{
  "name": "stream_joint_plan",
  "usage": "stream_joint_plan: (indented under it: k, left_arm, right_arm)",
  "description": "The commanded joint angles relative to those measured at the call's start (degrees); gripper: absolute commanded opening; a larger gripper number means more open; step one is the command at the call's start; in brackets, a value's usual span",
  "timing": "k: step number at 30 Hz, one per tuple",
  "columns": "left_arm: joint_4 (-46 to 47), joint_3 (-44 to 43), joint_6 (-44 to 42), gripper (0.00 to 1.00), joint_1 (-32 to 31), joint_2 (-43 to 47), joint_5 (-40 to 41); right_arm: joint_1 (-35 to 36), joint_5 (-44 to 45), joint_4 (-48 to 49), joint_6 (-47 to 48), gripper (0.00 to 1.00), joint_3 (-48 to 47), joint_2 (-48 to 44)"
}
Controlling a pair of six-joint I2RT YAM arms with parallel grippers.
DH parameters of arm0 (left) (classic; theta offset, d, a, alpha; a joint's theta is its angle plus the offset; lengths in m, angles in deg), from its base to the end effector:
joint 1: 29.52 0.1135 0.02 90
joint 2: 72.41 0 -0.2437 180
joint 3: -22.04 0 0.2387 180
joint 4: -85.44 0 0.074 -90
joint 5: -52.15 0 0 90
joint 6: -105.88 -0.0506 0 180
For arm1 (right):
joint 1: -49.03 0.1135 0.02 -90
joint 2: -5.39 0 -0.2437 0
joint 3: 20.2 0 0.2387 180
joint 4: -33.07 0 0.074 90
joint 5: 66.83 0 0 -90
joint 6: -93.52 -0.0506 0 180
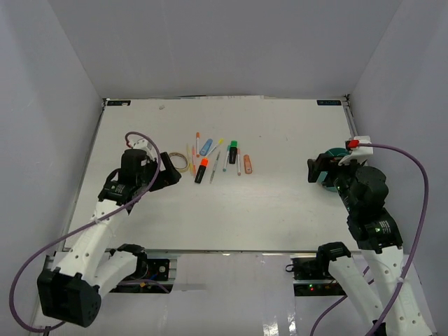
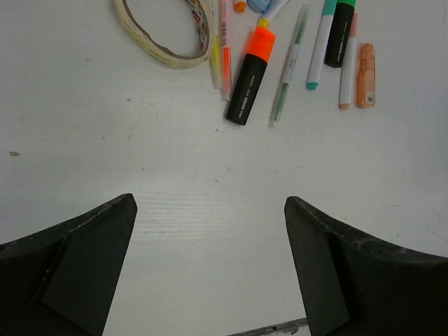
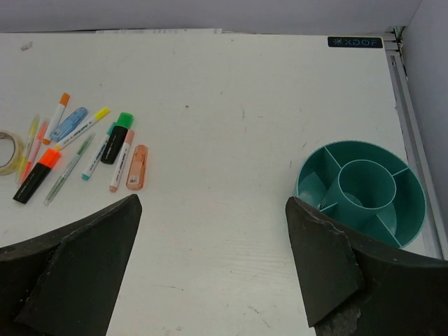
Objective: Sort the stationery into containers
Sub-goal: Pick up the pen from the center of the board.
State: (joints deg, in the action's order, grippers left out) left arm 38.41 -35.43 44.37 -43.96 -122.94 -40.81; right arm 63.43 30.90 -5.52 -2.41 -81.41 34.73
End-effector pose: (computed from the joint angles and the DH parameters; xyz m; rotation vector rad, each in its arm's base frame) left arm 0.1904 -0.0517 0.2503 -0.2550 2.2961 -0.4489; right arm 0.1311 0.0266 0.3444 -0.0235 1.6891 0.1525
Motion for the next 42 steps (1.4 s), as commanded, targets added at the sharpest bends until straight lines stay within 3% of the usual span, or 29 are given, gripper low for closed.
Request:
stream_joint_plan:
  k: [1,8,14,16,29,42]
  left_arm:
    - [1.8,-4.1,-1.0,0.98,-0.2,-5.9,-5.6]
    - [0.9,-14.1,-5.3,0.98,-3.9,-23.5,-7.2]
    - [-1.7,-22.5,-6.0,0.97,-9.7,-38.4,-2.7]
    - [-2.1,-23.5,-6.0,0.93,-10.9,-42.5,-2.1]
    - [-2.6,-27.0,-4.8,0.81,-11.8,-52.9,-1.0]
    - [-2.4,-30.2,-6.0,0.77,-11.9,-59.6,0.9]
  right_arm:
    - [0.4,-1.0,0.1,-1.2,0.90,-2.0,1.2]
    - [0.4,-3.9,-0.1,-1.2,0.90,-1.6,3.7]
    - [0.4,-4.3,-0.4,-1.0,0.90,-1.8,4.1]
    - [0.4,-4.6,-0.4,-1.1,0.90,-1.8,4.0]
    - [0.4,-4.6,-0.1,-0.6,0.90,-0.1,2.6]
    - [0.4,-4.8,0.7,-0.5,0.90,1.2,1.1]
